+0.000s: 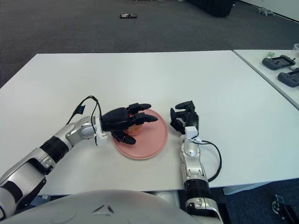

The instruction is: Put the apple into the plate.

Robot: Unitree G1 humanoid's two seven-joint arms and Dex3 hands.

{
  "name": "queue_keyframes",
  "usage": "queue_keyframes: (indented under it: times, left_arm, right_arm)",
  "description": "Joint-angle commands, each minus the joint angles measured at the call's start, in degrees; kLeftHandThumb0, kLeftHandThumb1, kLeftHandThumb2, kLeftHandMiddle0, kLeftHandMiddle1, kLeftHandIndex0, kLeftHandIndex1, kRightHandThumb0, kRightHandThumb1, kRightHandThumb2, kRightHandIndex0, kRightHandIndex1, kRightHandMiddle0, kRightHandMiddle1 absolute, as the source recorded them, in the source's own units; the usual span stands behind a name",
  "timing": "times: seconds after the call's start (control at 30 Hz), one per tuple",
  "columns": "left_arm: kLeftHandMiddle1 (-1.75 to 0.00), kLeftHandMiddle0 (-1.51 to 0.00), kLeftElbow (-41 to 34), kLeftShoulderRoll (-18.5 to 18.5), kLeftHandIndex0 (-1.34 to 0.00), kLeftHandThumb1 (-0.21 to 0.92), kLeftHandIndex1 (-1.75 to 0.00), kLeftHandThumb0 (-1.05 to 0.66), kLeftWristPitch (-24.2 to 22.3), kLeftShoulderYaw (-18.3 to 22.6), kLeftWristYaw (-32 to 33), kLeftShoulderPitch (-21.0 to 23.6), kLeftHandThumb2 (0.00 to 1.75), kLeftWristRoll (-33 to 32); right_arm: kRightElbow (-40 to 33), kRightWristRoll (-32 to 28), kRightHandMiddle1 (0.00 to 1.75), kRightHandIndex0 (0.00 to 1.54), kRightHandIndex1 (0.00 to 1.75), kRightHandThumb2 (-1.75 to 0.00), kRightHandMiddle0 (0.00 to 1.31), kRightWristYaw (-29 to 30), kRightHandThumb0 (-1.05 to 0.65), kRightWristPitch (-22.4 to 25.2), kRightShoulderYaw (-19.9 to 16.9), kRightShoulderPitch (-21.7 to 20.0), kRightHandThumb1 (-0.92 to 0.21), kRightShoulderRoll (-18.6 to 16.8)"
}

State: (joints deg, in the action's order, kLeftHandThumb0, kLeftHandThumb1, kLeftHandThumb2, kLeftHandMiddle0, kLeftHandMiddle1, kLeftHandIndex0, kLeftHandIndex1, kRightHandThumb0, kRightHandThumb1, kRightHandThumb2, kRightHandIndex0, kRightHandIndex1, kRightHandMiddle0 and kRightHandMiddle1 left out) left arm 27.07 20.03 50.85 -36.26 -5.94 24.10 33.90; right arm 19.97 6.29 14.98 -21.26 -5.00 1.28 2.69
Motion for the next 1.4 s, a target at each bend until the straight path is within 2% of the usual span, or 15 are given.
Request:
queue_keyframes:
  times: [0.0, 0.27, 0.53, 0.83, 1.07, 1.27, 1.37]
  left_arm:
    - [0.00, 0.00, 2.5, 0.6, 0.00, 0.92, -0.05, -1.04, -0.3, -1.6, -3.6, -1.2, 0.89, 1.1]
    - [0.00, 0.00, 1.7, 1.2, 0.00, 0.92, -0.01, -1.05, -0.7, -0.8, -4.5, -1.2, 0.93, 0.7]
    - [0.00, 0.00, -2.9, 2.5, 0.00, 0.92, -0.01, -1.05, -4.5, 2.1, -6.5, -3.0, 0.88, -1.6]
    - [0.00, 0.00, -1.6, 3.4, 0.00, 0.92, 0.00, -1.05, -5.3, 8.3, -5.3, -1.5, 0.88, -5.6]
    - [0.00, 0.00, 0.6, 3.4, 0.00, 0.92, 0.00, -1.05, -4.1, 14.5, -6.3, -4.5, 0.89, -16.3]
    - [0.00, 0.00, -1.9, 0.1, 0.00, 0.92, 0.00, -1.05, -10.0, 19.3, -8.8, -8.6, 0.91, -28.0]
    - [0.00, 0.00, -1.9, -1.7, 0.00, 0.92, 0.00, -1.05, -10.6, 23.1, -5.3, -10.4, 0.93, -29.4]
  right_arm:
    - [0.9, 0.3, 1.75, 0.62, 1.27, -0.75, 0.29, 0.0, -0.37, 0.7, -0.1, 0.9, -0.76, -0.2]
    - [0.6, 0.3, 1.75, 0.62, 1.28, -0.77, 0.30, -0.4, -0.37, 1.1, 0.1, 1.0, -0.75, -0.1]
    - [0.6, 0.1, 1.75, 0.61, 1.28, -0.76, 0.29, -0.5, -0.37, 2.6, -0.2, 1.0, -0.75, 0.0]
    - [0.9, -0.8, 1.75, 0.59, 1.28, -0.72, 0.28, -1.0, -0.36, 2.7, -0.6, 0.9, -0.78, -0.3]
    - [1.3, -1.3, 1.75, 0.59, 1.28, -0.73, 0.28, -1.4, -0.36, 2.4, -0.7, 0.9, -0.78, -0.3]
    - [1.4, -1.3, 1.75, 0.60, 1.29, -0.73, 0.28, -1.7, -0.36, 2.3, -0.9, 0.8, -0.77, -0.1]
    - [1.4, -1.1, 1.75, 0.60, 1.29, -0.73, 0.28, -1.7, -0.37, 2.2, -0.8, 0.9, -0.77, 0.1]
